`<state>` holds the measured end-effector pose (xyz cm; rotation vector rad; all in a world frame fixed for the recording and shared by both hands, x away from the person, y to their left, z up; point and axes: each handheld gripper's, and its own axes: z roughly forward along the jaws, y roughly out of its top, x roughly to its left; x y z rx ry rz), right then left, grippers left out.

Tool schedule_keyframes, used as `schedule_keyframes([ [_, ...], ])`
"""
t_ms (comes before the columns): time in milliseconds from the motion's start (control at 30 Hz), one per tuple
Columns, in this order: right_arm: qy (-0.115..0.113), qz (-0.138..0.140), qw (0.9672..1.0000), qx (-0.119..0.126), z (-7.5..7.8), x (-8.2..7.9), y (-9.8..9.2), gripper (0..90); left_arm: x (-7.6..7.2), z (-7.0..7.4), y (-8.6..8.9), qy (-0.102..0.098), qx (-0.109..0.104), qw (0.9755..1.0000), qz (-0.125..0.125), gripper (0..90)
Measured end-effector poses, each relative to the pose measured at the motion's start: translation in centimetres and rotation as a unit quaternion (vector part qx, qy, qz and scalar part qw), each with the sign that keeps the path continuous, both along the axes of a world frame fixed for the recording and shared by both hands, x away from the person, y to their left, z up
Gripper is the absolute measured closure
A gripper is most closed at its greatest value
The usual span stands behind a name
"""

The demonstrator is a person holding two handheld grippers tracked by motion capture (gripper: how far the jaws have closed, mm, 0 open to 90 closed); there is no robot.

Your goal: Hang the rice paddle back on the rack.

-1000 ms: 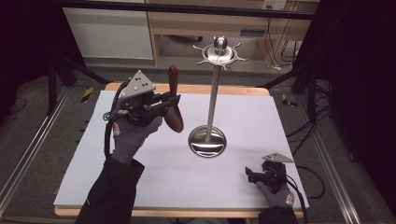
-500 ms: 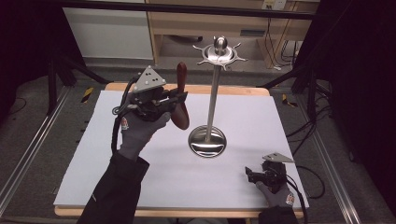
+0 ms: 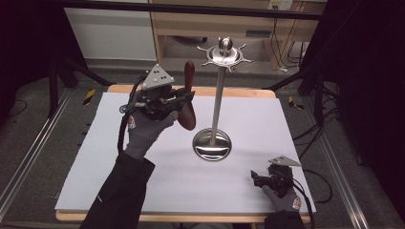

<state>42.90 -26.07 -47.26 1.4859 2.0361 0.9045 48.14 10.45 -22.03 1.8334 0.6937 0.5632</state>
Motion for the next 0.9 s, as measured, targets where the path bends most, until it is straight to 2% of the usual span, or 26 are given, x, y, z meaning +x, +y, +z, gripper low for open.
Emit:
schedule_keyframes([
  [33, 0.0, -0.001, 1.0, 0.001, 0.0, 0.0, 0.0, 12.6, 0.1, 0.1, 0.0, -0.002, 0.006, 1.0, -0.001, 77.7],
  [567, 0.0, 0.0, 1.0, 0.002, 0.0, 0.0, 0.0, 12.6, 1.1, -0.1, -1.1, 0.007, 0.002, 1.0, -0.001, 77.7],
  [900, 0.0, 0.0, 1.0, 0.002, 0.0, 0.0, 0.0, 12.5, 1.5, 0.0, -1.6, 0.008, 0.008, 0.9999, -0.001, 77.7],
])
